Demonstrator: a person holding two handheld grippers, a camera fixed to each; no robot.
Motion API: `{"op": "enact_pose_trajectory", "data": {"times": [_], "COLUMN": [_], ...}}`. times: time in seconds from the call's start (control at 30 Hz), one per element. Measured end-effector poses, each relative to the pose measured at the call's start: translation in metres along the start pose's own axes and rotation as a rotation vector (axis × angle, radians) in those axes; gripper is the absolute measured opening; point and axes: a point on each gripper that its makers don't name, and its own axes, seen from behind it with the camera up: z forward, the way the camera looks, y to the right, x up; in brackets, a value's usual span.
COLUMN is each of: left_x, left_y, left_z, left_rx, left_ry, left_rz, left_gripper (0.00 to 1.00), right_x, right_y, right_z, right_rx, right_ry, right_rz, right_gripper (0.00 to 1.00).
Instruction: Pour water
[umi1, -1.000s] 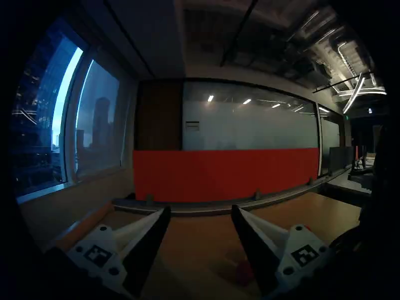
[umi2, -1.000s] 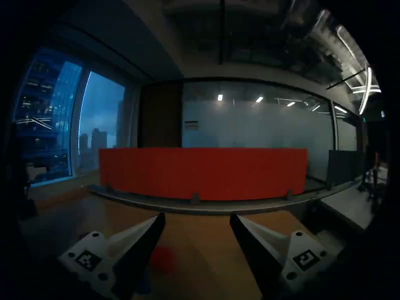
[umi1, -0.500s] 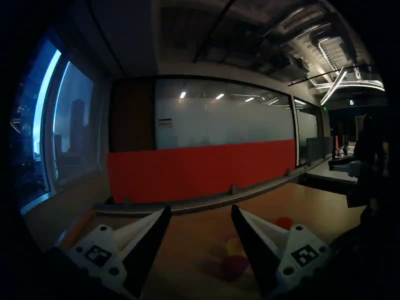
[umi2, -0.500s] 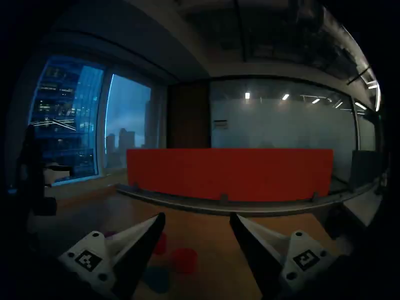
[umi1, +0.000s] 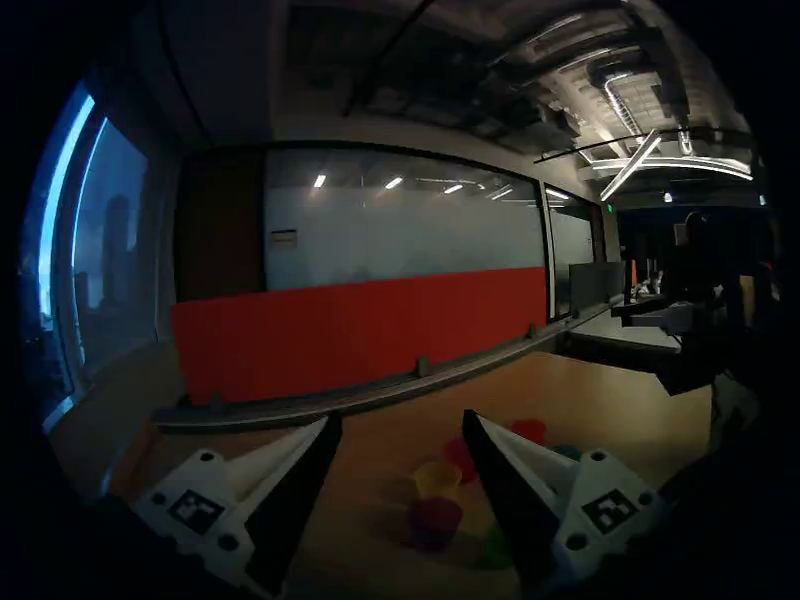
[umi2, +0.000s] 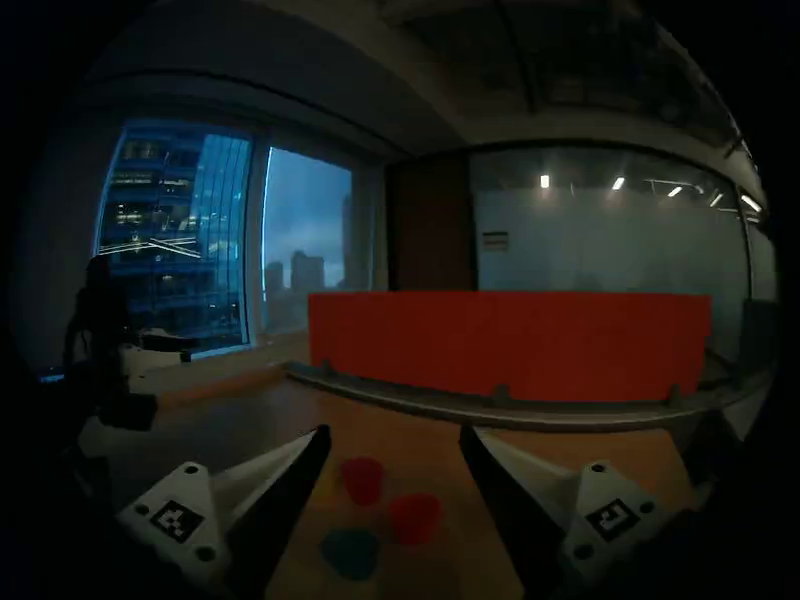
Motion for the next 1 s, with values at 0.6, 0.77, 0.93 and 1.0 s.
{"op": "enact_pose_trajectory", "data": {"times": [0.6,0.77,0.93,1.0], "left_x": [-0.035,-0.047,-0.063,-0.07], "left_y": [0.046,0.058,0.068,0.072], "left_z": [0.005,0.009,0.012,0.012], "left_rx": [-0.179,-0.218,-0.251,-0.263], "left_ry": [-0.089,-0.121,-0.151,-0.162], "left_rz": [0.07,0.089,0.093,0.088], "left_gripper": [0.89,0.89,0.89,0.89], "right_x": [-0.035,-0.054,-0.073,-0.079], "right_y": [-0.018,-0.023,-0.023,-0.024], "right_z": [0.006,0.007,0.009,0.01], "right_rx": [0.111,0.141,0.156,0.162], "right_ry": [-0.135,-0.178,-0.216,-0.23], "right_rz": [-0.082,-0.095,-0.103,-0.105], "right_gripper": [1.0,1.0,1.0,1.0]}}
